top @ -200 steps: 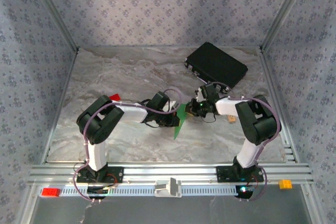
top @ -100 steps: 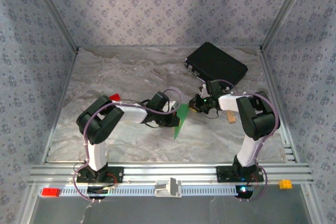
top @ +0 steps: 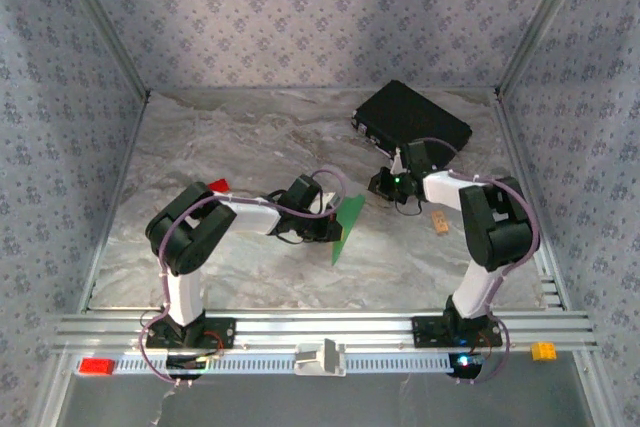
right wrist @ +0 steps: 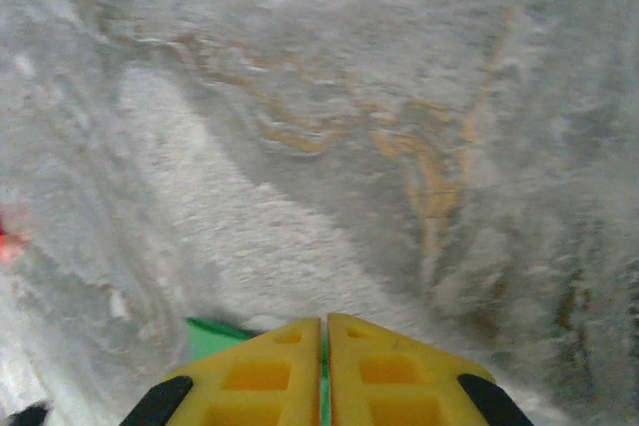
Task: Fold a paper plane with a square sheet of paper (pick it up from the middle)
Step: Fold the wing for the fifth time at the center of the table.
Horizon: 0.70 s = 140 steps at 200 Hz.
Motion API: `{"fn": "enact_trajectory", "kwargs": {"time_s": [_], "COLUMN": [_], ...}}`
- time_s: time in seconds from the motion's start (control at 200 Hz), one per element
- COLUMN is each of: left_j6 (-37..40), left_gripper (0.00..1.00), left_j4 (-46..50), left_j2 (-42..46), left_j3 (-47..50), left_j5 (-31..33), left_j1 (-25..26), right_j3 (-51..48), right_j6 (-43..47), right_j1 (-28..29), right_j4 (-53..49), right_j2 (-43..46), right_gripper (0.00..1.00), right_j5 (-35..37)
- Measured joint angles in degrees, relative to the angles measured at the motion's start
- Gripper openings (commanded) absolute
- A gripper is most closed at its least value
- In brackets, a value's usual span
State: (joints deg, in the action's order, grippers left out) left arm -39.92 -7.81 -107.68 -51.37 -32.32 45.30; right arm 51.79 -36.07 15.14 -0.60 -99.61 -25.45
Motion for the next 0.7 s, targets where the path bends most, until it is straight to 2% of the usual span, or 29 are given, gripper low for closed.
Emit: {"fn": "enact_trajectory", "kwargs": {"time_s": [0.305, 0.7], "left_j6": [0.0, 0.28], "left_gripper": [0.0, 0.0], "left_j4": [0.04, 1.49], "left_j2": [0.02, 0.76], "left_j3": [-0.02, -0.17], "left_j5": [0.0, 0.04], "left_j1": [-0.04, -0.02], "right_j3": [-0.81, -4.15], "right_j6": [0.11, 0.11], "right_j1": [6.99, 4.66], "right_j4": [2.51, 4.83], "right_j2": [-0.46, -3.58], "right_gripper": [0.09, 0.07], "right_j5": [-4.98, -6.82]}}
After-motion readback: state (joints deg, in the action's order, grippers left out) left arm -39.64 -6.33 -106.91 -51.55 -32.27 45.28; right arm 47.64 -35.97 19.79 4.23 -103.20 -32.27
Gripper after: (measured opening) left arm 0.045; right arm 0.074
